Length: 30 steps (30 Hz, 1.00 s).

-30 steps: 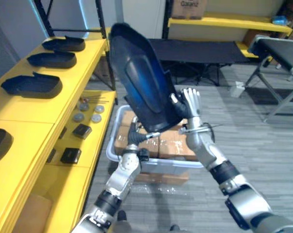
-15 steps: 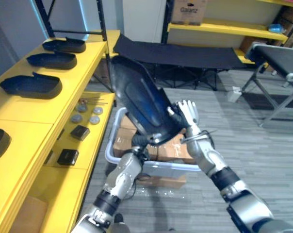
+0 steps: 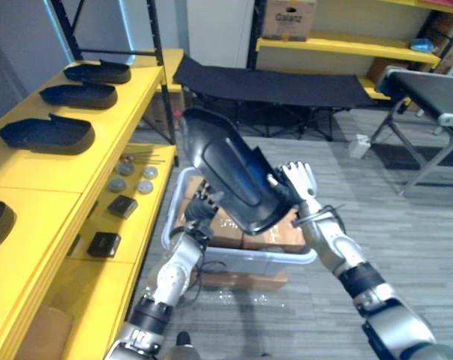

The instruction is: Walk over and take plastic housings, then place them on the shelf

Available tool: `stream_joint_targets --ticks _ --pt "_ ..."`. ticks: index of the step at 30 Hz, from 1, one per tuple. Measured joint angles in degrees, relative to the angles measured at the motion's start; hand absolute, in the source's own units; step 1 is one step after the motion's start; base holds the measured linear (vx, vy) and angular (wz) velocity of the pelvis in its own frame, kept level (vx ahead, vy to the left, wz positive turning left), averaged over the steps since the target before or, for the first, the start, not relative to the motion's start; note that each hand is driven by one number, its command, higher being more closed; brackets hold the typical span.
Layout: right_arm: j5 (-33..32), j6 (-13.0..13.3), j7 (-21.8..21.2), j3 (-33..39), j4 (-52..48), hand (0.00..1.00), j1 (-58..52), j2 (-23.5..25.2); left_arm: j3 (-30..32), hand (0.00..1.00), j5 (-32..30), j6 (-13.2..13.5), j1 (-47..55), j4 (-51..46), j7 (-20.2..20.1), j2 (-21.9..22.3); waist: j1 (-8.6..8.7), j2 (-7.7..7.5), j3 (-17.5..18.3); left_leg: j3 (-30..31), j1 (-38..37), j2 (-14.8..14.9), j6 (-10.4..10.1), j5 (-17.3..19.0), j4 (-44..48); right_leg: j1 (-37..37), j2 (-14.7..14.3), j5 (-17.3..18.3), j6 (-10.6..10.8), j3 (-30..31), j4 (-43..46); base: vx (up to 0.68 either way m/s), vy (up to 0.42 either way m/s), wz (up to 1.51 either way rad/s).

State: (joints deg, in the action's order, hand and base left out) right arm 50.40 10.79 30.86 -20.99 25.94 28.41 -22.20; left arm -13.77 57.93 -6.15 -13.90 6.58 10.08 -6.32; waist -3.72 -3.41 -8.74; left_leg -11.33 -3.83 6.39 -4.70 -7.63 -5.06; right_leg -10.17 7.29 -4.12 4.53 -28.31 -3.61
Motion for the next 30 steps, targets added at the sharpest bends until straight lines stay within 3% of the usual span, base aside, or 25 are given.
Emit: stream_joint_targets --ticks 5,10,25,26,30 --pt "-0.1 1.9 0.0 0.4 -3.2 1.0 -0.1 0.2 1.6 0.0 -3.0 -0.8 1.8 -1.2 0.6 0.6 0.07 0.01 0.0 -0.1 -0.1 -0.3 0.0 0.0 0.0 0.1 0.1 0.0 0.0 0.0 0.1 0.0 0.0 0.0" --pt "-0.1 1.7 0.0 0.2 -3.2 1.0 -0.1 1.8 2.3 0.0 -7.1 -2.0 2.3 -1.7 0.3 0.7 0.04 0.45 0.3 -0.1 0.0 -0.6 0.1 0.0 0.0 0.1 0.6 -0.2 0.3 0.1 0.1 0.0 0.0 0.0" --pt "-0.8 0.3 -2.0 -3.5 -3.2 1.0 -1.7 2.0 1.0 0.0 -9.4 -1.3 2.9 1.6 1.2 0.0 -0.07 0.48 0.3 0.0 0.0 -0.7 0.2 0.1 0.0 0.1 0.7 -0.2 0.3 0.1 -0.2 0.0 0.0 0.0" --pt "-1.3 0.3 -2.0 -3.9 -3.2 1.0 -2.1 2.1 0.7 1.0 -9.1 -0.7 2.9 1.6 1.1 0.0 -0.11 0.48 0.3 0.0 0.0 -0.8 0.2 0.1 0.0 0.1 0.7 -0.2 0.3 0.1 -0.2 0.0 0.0 0.0" --pt "-3.0 0.1 -2.1 -5.0 -2.8 1.0 -3.6 2.6 -0.3 1.0 -6.6 0.4 2.9 1.7 0.9 0.0 -0.24 0.48 0.3 0.0 0.1 -0.8 0.2 0.1 0.0 0.1 0.7 -0.2 0.3 0.1 -0.4 0.0 0.0 0.0"
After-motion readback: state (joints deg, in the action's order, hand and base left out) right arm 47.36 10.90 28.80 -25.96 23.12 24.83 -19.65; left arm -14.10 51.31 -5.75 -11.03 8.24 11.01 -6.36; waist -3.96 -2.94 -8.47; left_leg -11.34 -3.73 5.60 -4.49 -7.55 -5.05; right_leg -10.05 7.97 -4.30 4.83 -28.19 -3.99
